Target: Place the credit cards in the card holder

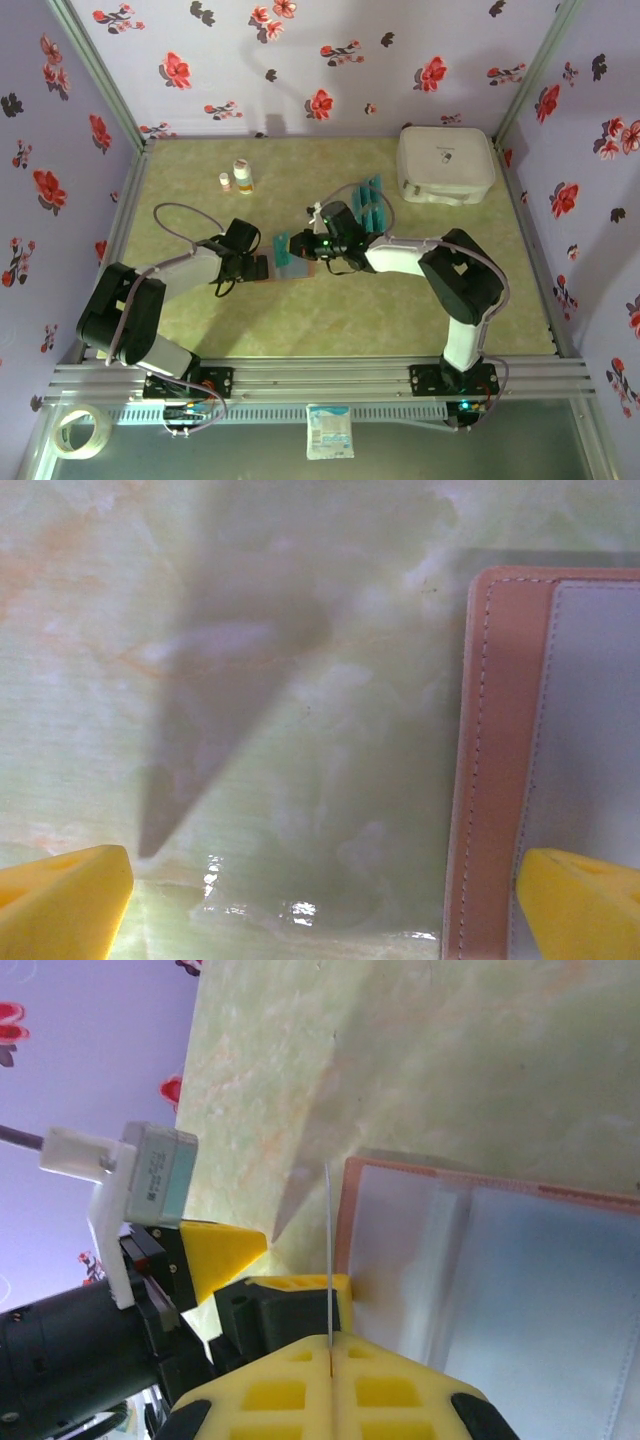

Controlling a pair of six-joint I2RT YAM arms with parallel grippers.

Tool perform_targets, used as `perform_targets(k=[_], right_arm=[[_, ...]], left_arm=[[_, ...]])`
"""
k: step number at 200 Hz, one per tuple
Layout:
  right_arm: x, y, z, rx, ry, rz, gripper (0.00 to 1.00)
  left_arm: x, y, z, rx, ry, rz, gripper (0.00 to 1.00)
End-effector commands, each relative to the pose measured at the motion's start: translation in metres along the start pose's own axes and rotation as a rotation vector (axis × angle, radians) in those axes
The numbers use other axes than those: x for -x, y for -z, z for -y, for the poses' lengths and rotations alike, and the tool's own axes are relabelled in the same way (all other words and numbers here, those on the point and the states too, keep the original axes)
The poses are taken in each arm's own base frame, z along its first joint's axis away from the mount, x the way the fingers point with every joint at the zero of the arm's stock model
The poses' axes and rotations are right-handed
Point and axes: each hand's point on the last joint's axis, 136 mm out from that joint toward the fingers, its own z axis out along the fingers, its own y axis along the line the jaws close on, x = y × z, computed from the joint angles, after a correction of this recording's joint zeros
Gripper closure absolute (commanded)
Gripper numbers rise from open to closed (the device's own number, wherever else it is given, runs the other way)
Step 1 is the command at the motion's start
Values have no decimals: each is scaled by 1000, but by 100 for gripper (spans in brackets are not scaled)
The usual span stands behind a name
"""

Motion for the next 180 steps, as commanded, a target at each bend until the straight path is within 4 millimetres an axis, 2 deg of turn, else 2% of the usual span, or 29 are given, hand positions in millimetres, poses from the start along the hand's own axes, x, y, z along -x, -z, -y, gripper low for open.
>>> perform_targets(k=[1, 73, 180], right_arm=[[-3, -9, 15, -15, -43, 30, 100], [-5, -15, 37, -40, -88, 77, 100], [-9, -21, 47, -45, -109, 74, 100]], left_arm=[[-9, -4, -2, 21, -13, -38, 0], [-10, -4, -3, 22, -14, -38, 0], [-9, -4, -2, 21, -13, -37, 0]])
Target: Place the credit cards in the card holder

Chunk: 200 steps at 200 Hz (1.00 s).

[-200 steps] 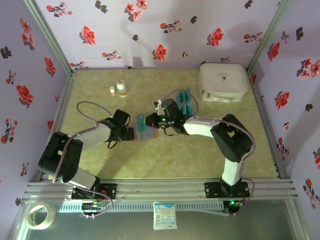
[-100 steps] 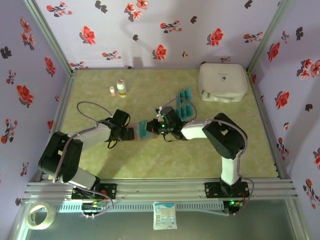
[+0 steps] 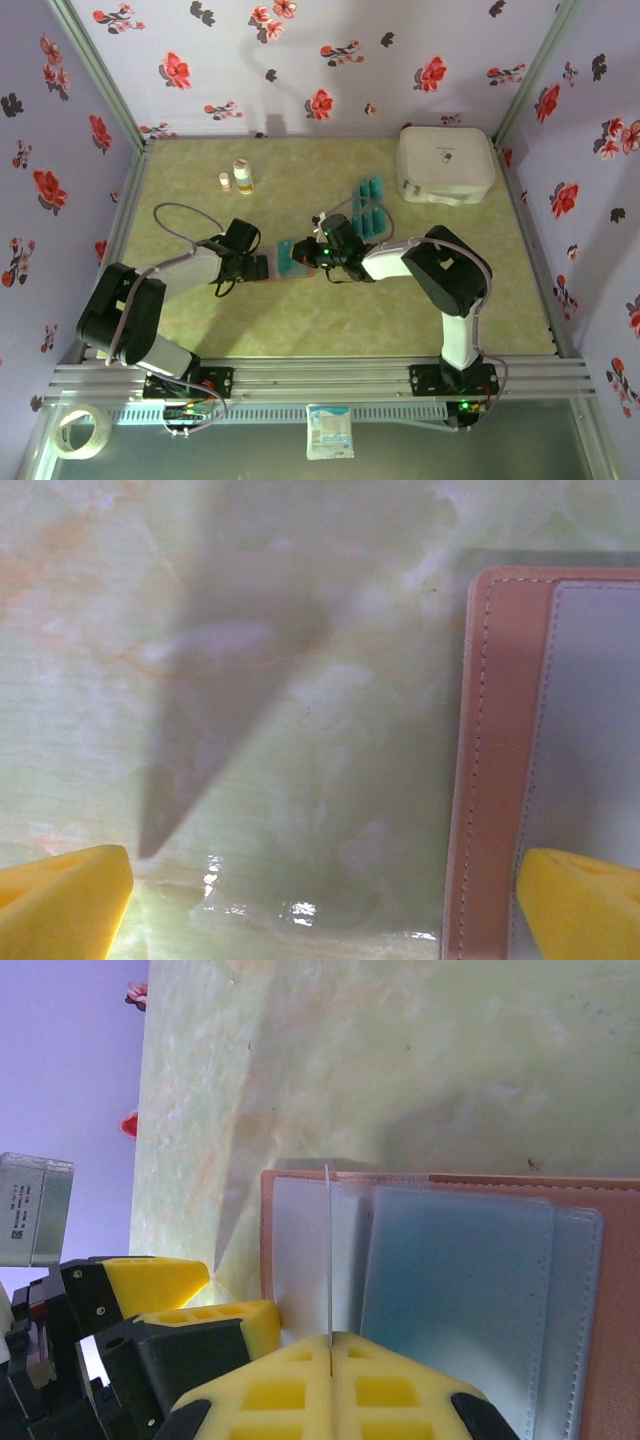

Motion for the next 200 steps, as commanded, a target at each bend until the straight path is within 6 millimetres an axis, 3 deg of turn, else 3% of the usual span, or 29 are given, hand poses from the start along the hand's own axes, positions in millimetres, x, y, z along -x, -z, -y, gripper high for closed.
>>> perform_targets(k=[1, 84, 200], right_arm=[[-2, -4, 11, -13, -20, 10, 100], [-5, -7, 18, -23, -27, 1, 100], [-9, -12, 12, 27, -46, -22, 100]], left_arm=[[-10, -4, -3, 21, -13, -38, 0], [-10, -4, -3, 22, -15, -39, 0], [-10, -4, -2, 23, -17, -40, 0]])
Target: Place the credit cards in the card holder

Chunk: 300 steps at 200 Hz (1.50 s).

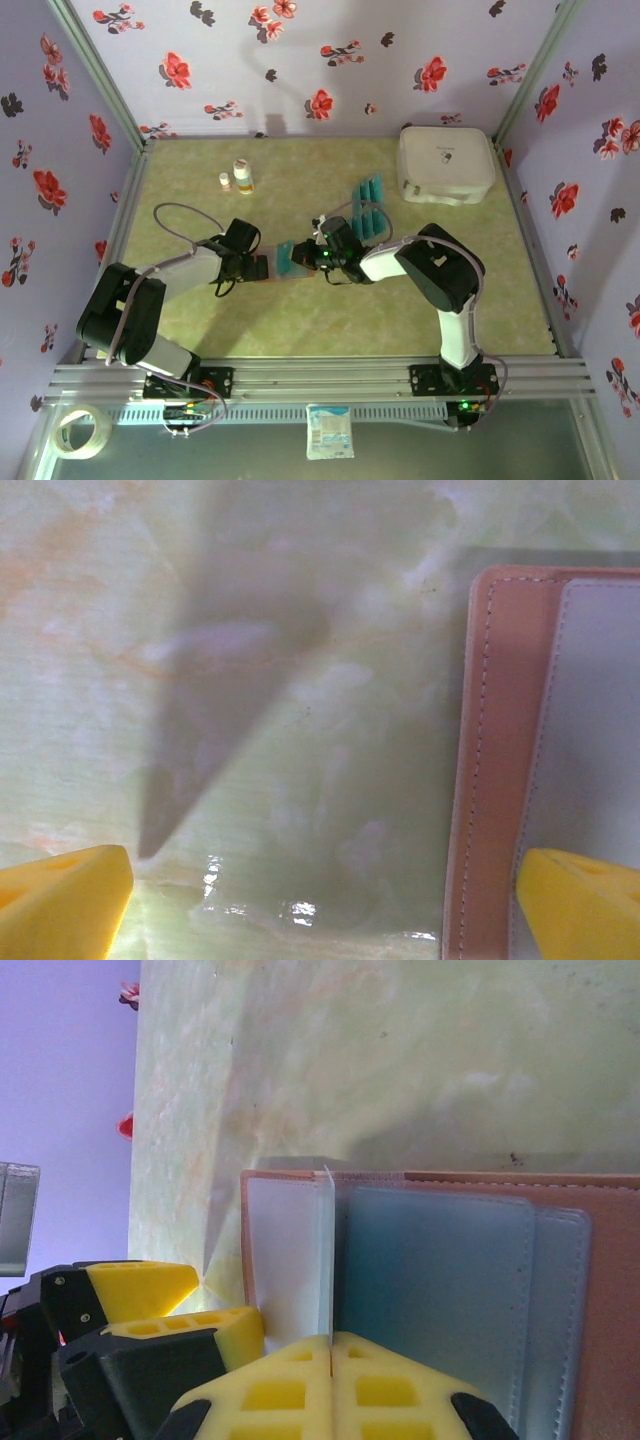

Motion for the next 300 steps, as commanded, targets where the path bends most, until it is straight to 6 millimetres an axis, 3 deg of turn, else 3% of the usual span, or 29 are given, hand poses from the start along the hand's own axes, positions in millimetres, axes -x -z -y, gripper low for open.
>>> perform_targets(k=[1, 117, 300], right_arm=[[-4, -2, 4, 12, -19, -14, 100], [-11, 1, 13, -3, -34, -18, 100], [-14, -6, 11, 27, -55, -44, 100]], left_arm=[[-10, -4, -2, 23, -16, -40, 0], [-9, -4, -2, 22, -18, -39, 0], [-10, -4, -1, 22, -22, -41, 0]])
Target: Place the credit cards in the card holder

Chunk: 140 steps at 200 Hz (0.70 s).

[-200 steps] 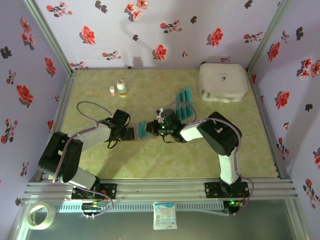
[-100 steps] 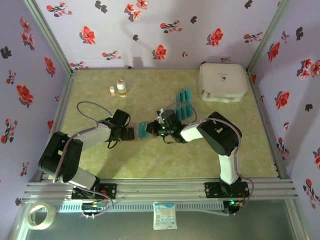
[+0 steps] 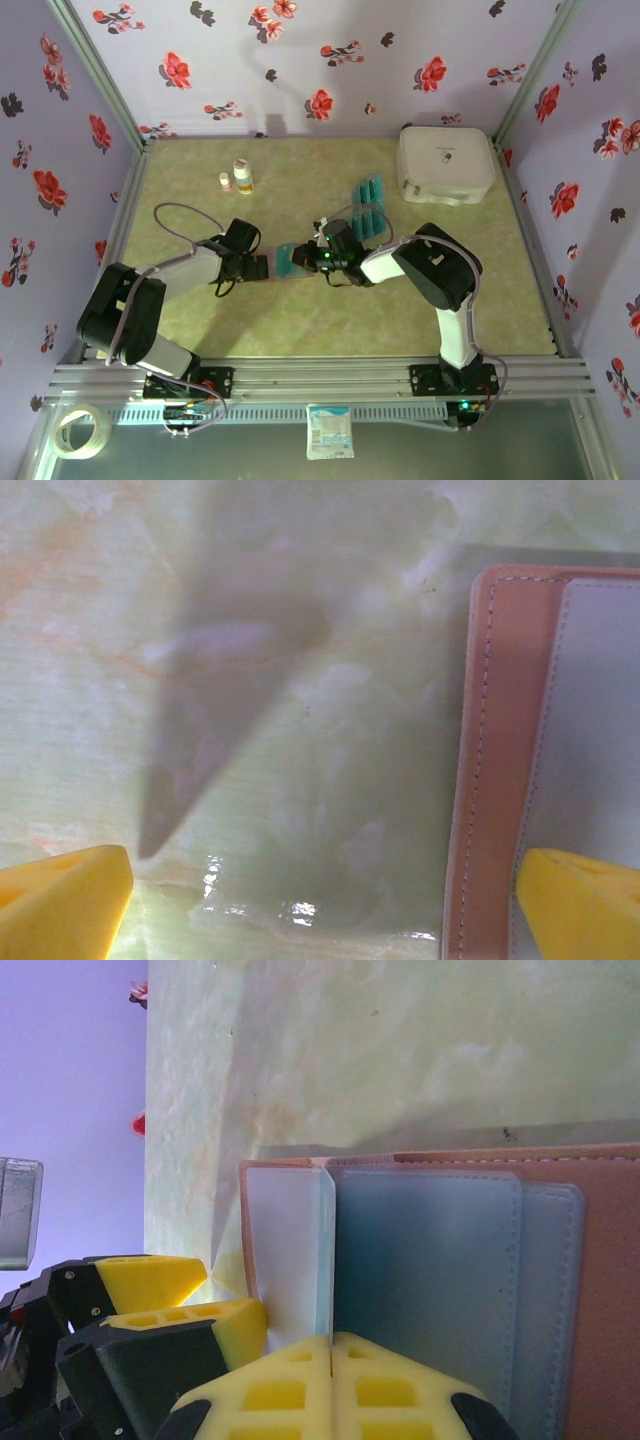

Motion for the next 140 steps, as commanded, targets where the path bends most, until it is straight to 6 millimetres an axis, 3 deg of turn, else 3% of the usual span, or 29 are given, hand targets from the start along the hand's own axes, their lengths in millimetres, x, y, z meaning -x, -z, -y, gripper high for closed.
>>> perform_targets(k=[1, 140], right_arm=[[-8, -5, 9, -7, -19, -30, 100], [-14, -8, 13, -1, -39, -47, 100]], left_arm=[[-10, -5, -2, 23, -21, -42, 0], [-9, -4, -1, 22, -23, -40, 0]])
